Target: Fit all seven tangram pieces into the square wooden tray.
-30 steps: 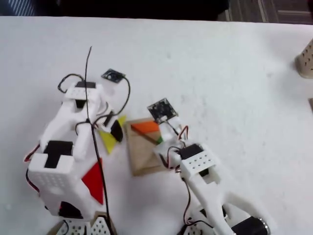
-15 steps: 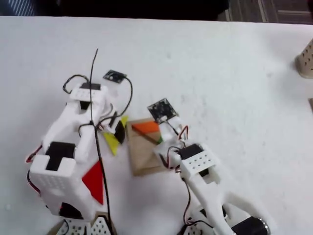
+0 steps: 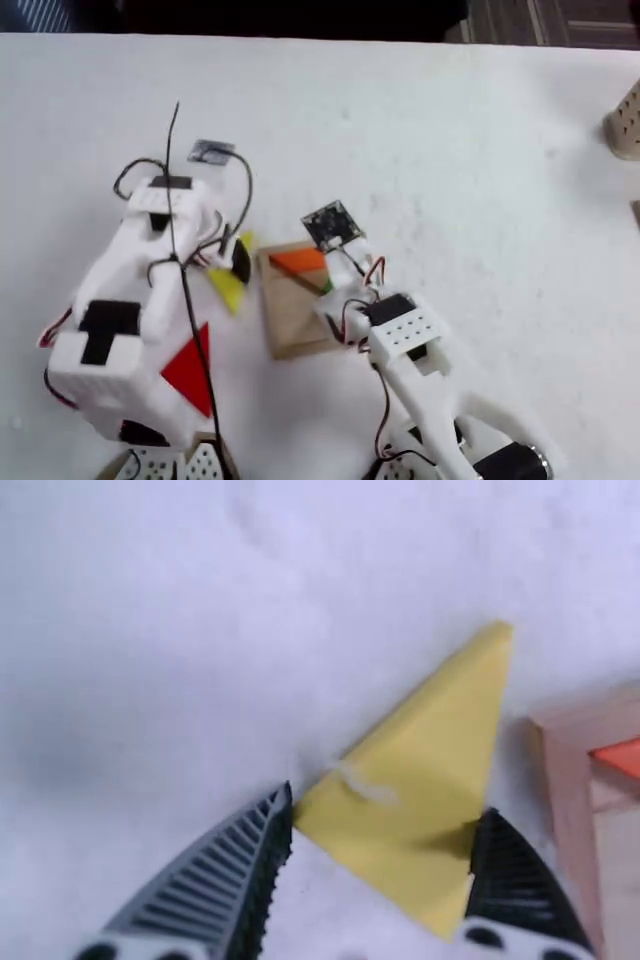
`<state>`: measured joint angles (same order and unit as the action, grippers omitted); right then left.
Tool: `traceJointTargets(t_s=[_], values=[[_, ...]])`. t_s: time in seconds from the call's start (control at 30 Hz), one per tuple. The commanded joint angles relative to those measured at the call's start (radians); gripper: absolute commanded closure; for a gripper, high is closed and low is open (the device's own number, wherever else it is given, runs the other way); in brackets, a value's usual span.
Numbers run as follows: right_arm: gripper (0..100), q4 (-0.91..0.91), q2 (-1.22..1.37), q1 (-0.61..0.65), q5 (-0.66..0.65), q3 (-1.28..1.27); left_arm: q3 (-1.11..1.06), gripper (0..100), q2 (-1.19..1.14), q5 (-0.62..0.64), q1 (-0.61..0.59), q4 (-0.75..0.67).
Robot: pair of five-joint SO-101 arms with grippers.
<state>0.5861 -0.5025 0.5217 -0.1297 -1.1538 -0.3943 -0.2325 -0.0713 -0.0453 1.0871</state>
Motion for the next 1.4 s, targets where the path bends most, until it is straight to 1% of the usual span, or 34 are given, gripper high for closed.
traceJointTargets(t_s=[0.0, 0.23, 0.47, 0.53, 0.67, 0.73, 0.8, 0.93, 1.07, 1.13, 1.3, 1.33, 1.37], values=[[97.8, -0.016, -0.008, 0.005, -0.012, 0.011, -0.075, 90, 0.153, 0.055, -0.024, -0.089], [97.8, -0.016, -0.01, 0.005, -0.012, 0.011, -0.21, 90, 0.331, 0.083, -0.022, -0.17], [97.8, -0.016, -0.01, 0.005, -0.012, 0.011, -0.279, 89, 0.367, 0.08, -0.018, -0.259], [97.8, -0.016, -0.01, 0.005, -0.012, 0.011, -0.281, 86, 0.367, 0.078, -0.021, -0.264], [97.8, -0.016, -0.007, 0.005, -0.012, 0.011, -0.276, 73, 0.335, 0.083, -0.019, -0.267], [97.8, -0.016, -0.007, 0.005, -0.012, 0.011, -0.264, 72, 0.282, 0.083, -0.018, -0.265], [97.8, -0.016, -0.007, 0.005, -0.012, 0.011, -0.218, 72, 0.208, 0.083, -0.019, -0.242], [97.8, -0.016, -0.007, 0.005, -0.012, 0.011, -0.061, 72, 0.067, 0.08, -0.031, -0.094], [97.8, -0.016, -0.005, 0.005, -0.012, 0.011, 0.051, 72, -0.045, 0.084, -0.036, -0.009], [97.8, -0.016, -0.004, 0.005, -0.012, 0.011, 0.086, 75, -0.076, 0.084, -0.036, 0.02], [97.8, -0.018, -0.004, 0.005, -0.012, 0.011, 0.1, 94, -0.085, 0.077, -0.03, 0.025], [97.8, -0.018, -0.004, 0.005, -0.012, 0.011, 0.101, 97, -0.085, 0.077, -0.03, 0.025], [97.8, -0.018, -0.004, 0.005, -0.012, 0.011, 0.101, 98, -0.085, 0.077, -0.03, 0.025]])
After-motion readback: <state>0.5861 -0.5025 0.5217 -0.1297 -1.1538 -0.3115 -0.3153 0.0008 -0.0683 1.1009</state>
